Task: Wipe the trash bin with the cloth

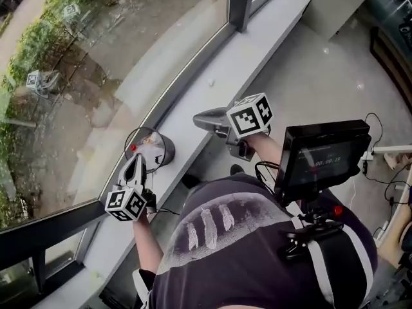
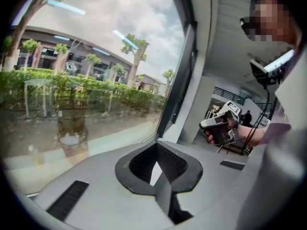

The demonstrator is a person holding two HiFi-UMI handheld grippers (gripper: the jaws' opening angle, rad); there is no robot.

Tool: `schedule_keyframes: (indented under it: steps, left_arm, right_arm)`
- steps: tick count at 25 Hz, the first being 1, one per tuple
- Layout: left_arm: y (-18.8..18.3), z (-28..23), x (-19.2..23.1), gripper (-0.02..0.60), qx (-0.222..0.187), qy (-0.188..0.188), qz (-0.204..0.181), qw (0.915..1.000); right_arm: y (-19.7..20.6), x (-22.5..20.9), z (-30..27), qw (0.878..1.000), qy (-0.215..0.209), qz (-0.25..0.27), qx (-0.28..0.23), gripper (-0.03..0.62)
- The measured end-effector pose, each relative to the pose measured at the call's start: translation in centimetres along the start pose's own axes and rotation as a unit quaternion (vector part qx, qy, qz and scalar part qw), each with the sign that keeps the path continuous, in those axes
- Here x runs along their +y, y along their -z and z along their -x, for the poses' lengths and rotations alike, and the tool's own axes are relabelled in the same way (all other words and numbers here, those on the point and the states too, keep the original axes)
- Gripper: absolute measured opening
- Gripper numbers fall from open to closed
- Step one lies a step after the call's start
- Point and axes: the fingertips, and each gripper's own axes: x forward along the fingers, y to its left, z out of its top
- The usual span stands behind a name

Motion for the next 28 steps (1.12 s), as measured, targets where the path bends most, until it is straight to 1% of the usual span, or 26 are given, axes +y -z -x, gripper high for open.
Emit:
schedule_keyframes:
  steps: [3, 6, 7, 9, 11, 14, 17, 19, 21, 23, 24, 25, 26, 28]
  left_arm:
    - [-2.1, -2.0, -5.8, -0.003, -0.01, 0.047, -0.032, 0.9983]
    - [-3.0, -3.9, -10.8, -0.002, -0.002, 0.087, -0.077, 0.9932]
    - [-3.2, -4.4, -12.4, -0.003, 0.003, 0.096, -0.098, 0.9906]
    - [-3.6, -5.0, -15.1, -0.003, 0.019, 0.11, -0.137, 0.9843]
    - [-3.3, -5.1, -17.2, -0.002, 0.037, 0.123, -0.162, 0.9784]
    - [-2.4, -5.0, -19.2, -0.003, 0.053, 0.147, -0.172, 0.9727]
    - [-2.3, -3.9, -21.3, -0.003, 0.052, 0.174, -0.182, 0.9664]
    - [-3.2, -1.3, -23.5, -0.002, 0.039, 0.202, -0.194, 0.9593]
    - [-4.8, 2.3, -25.6, -0.003, 0.021, 0.23, -0.201, 0.9519]
    - [-6.4, 5.5, -26.3, -0.002, 0.009, 0.253, -0.193, 0.948]
    - [-6.8, 6.2, -25.8, -0.003, 0.007, 0.261, -0.185, 0.9474]
    - [-7.0, 6.3, -24.7, -0.002, 0.004, 0.263, -0.176, 0.9486]
    - [-7.0, 5.9, -23.2, -0.003, -0.004, 0.253, -0.163, 0.9536]
    - [-6.7, 3.6, -19.6, -0.003, -0.045, 0.194, -0.121, 0.9725]
  right_arm:
    - [-0.2, 0.4, 2.7, 1.0, -0.019, 0.005, -0.024, -0.001]
    - [-0.2, 0.0, 5.4, 0.998, -0.029, -0.003, -0.05, 0.0]
    - [-0.2, -0.3, 6.3, 0.998, -0.027, -0.004, -0.055, -0.002]
    - [0.0, -0.7, 7.9, 0.998, -0.009, 0.006, -0.06, -0.002]
    - [0.8, -1.1, 9.2, 0.998, 0.017, 0.026, -0.059, -0.002]
    - [2.1, -1.0, 10.8, 0.996, 0.043, 0.041, -0.064, -0.002]
    - [3.2, 0.4, 12.6, 0.993, 0.062, 0.049, -0.088, -0.002]
    - [4.0, 2.9, 13.9, 0.99, 0.083, 0.06, -0.097, -0.002]
    - [4.6, 6.8, 15.1, 0.985, 0.117, 0.079, -0.097, -0.002]
    - [4.7, 10.7, 15.6, 0.98, 0.147, 0.093, -0.096, -0.002]
    - [4.5, 11.8, 15.2, 0.978, 0.156, 0.095, -0.097, -0.002]
    - [4.2, 12.1, 14.1, 0.978, 0.158, 0.098, -0.094, -0.002]
    - [3.7, 11.6, 12.5, 0.98, 0.149, 0.105, -0.08, -0.002]
    - [2.0, 8.9, 8.4, 0.985, 0.102, 0.136, -0.01, -0.002]
